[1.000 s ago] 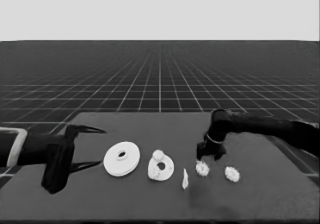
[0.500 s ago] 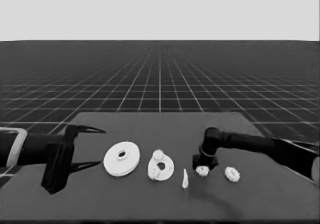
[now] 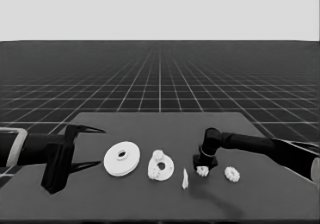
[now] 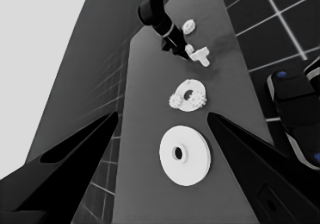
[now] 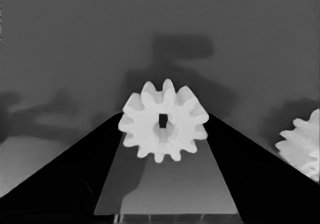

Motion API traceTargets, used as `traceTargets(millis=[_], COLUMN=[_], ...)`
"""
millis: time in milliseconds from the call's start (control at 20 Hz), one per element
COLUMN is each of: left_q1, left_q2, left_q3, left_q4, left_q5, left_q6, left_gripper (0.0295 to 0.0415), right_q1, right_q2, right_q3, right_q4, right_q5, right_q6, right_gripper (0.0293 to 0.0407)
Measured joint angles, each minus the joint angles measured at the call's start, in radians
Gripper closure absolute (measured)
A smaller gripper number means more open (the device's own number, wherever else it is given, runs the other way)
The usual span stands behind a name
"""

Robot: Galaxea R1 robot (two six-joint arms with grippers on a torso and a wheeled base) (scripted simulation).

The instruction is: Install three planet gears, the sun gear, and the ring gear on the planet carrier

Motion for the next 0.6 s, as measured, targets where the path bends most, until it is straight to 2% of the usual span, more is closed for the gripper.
traceTargets(millis=[200,250,350,600], left_q1=[0.000,0.000,0.000,0.000], left_q2=[0.000,0.000,0.000,0.000], left_q3=[0.000,0.000,0.000,0.000], left_q4=[0.000,0.000,0.000,0.000], left_q5=[0.000,0.000,0.000,0.000], left_q6=[0.000,0.000,0.000,0.000], left_gripper=[0.0326,0.0326,0.0326,0.0326], right_q1=[0.000,0.067,0.161,0.206], right_q2=[0.000,-0.029,-0.047,-0.051], right_q3=[0.000,0.077,0.125,0.136], right_q4=[0.000,0.066,0.142,0.183], right_q5=[0.000,-0.049,-0.085,-0.100], right_q6=[0.000,0.034,0.055,0.060], right_gripper=[0.0387,0.0387,0.0387,0.0387])
